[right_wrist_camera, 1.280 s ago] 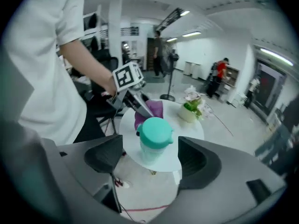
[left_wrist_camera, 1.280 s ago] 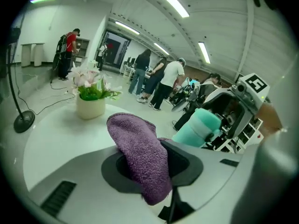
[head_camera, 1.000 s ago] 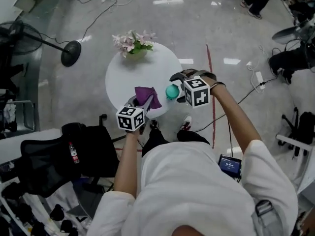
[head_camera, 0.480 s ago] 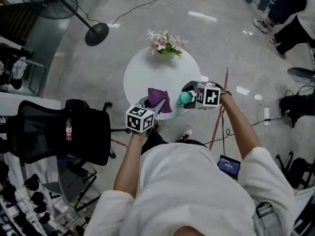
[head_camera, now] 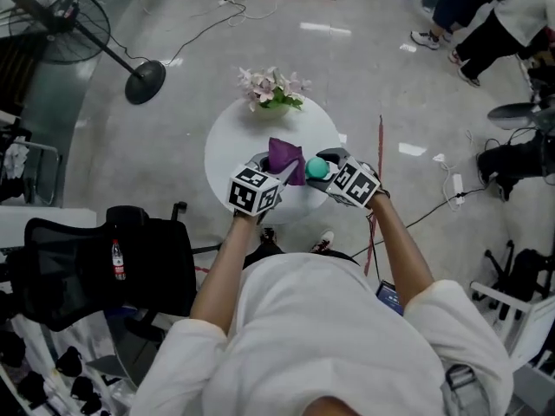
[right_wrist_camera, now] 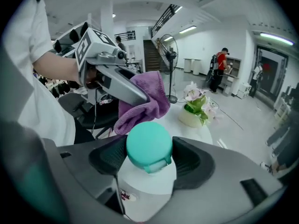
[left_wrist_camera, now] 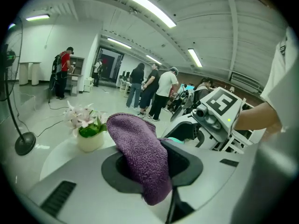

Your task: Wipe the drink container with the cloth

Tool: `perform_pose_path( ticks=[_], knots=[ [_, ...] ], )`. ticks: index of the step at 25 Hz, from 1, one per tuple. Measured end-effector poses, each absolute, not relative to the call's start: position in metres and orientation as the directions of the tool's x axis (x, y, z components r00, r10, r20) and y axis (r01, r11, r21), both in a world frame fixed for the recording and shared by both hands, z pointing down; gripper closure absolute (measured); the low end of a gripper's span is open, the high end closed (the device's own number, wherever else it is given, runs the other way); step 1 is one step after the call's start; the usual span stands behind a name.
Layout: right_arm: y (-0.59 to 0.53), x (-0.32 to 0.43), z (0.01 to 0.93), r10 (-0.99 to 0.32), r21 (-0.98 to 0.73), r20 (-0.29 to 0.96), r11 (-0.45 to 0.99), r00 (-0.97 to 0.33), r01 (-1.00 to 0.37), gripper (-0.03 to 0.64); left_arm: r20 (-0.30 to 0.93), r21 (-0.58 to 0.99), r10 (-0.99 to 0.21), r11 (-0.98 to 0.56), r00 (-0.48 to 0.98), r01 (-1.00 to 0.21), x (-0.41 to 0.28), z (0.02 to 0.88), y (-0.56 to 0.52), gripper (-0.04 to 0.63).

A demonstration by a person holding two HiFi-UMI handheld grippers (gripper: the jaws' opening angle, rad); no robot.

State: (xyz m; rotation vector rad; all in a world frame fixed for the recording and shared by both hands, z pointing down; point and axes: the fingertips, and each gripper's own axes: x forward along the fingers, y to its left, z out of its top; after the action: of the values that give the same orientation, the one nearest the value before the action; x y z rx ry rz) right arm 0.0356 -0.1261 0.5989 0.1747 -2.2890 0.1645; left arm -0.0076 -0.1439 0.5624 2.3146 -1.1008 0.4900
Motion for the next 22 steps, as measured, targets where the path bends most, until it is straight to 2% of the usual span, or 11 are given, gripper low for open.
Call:
perform_pose_path(
  ticks=[6,10,16,22],
  knots=[
    [-0.140,0.034,0.595,-0.295,-0.040,0.715,0.888,-0.633,-0.458,0.311,0.557,0.206,-0.506,-0.684,0.659,-0.700,0.014,0.573,-0.167,0.471],
    [-0.145,0.038,0.594,-0.422,-0.040,0.701,0.781,-0.575,-0.623,0.311,0.487,0.255,-0.478,-0.723,0.731,-0.642,0.018,0.574,-0.176,0.471],
    [-0.153,0.040,0.598,-0.507,-0.030,0.698,0.685,-0.506,-0.728,0.310,0.428,0.386,-0.446,-0.696,0.786,-0.606,0.014,0.598,-0.195,0.471],
    [-0.153,0.038,0.597,-0.544,-0.030,0.709,0.612,-0.449,-0.790,0.310,0.421,0.562,-0.352,-0.622,0.836,-0.545,0.015,0.649,-0.189,0.471]
  ],
)
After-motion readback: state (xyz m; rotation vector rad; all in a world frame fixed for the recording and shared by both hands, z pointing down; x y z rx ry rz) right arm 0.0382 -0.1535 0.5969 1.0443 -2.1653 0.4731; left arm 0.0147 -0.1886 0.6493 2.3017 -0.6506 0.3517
